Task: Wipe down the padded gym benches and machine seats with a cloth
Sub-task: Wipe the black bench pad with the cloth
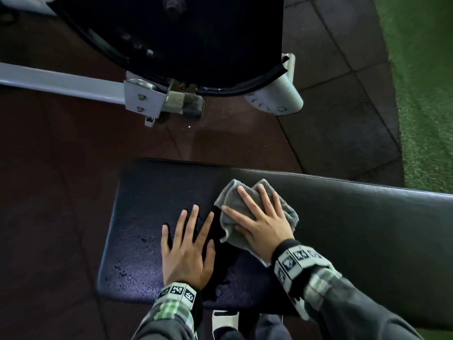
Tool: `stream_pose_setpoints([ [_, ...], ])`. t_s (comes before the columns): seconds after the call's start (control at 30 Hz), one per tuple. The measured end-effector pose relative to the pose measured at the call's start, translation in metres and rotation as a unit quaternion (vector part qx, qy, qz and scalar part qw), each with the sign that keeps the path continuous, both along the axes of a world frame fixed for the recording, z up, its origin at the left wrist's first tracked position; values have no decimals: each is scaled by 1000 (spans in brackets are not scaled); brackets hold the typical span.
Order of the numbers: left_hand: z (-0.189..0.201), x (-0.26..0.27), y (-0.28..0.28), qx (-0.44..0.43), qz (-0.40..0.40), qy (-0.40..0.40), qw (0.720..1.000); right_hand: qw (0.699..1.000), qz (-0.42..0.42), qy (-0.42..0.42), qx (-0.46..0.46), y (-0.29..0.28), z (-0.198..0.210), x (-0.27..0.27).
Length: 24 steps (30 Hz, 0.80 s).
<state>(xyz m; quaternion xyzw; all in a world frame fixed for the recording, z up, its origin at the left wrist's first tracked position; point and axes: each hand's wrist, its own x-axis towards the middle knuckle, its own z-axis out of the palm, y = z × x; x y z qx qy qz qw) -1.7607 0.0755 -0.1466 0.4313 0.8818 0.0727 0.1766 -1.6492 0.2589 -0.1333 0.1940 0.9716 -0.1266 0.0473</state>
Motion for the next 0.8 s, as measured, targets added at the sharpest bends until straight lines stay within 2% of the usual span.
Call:
stream_pose_setpoints([
  [0.13,0,-1,0,-7,-1,-4,1000,1000,-5,-22,-2,40,-4,-33],
  [0.3,2,1,-1,-3,3,-8,1000,988,-138,-62,-21,78,-6,-3],
  [0.4,2,1,-1,2,7,-12,1000,993,-112,-47,6,71,-1,35],
  [0.5,1,1,0,1,7,-17,1000,997,-69,-20,24,38,2,48],
  [0.63,2,1,0,-3,12,-22,1000,999,20,-27,-2,5,6,16],
  [0.73,1,1,0,-10,10,-16,1000,998,23,-55,-16,23,5,-22],
  [0.8,1,1,-1,-11,9,-11,1000,996,-4,-77,-31,44,5,-38],
])
